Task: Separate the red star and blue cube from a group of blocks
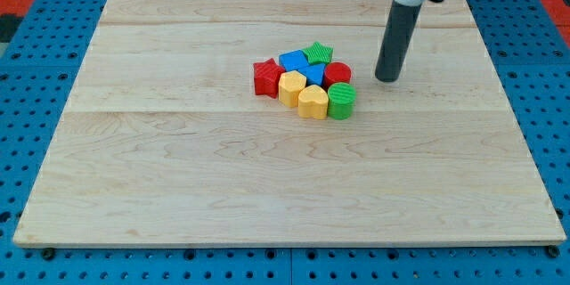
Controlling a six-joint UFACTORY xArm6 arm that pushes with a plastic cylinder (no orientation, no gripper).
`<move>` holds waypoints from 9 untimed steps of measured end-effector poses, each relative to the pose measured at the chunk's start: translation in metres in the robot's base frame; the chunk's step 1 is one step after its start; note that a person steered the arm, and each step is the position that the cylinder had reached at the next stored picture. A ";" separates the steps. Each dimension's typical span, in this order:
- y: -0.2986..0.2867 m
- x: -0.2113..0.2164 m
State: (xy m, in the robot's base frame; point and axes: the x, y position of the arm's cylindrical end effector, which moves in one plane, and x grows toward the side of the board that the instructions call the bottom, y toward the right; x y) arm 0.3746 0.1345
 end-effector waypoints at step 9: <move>-0.225 0.012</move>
State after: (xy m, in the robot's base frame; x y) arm 0.3864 -0.0906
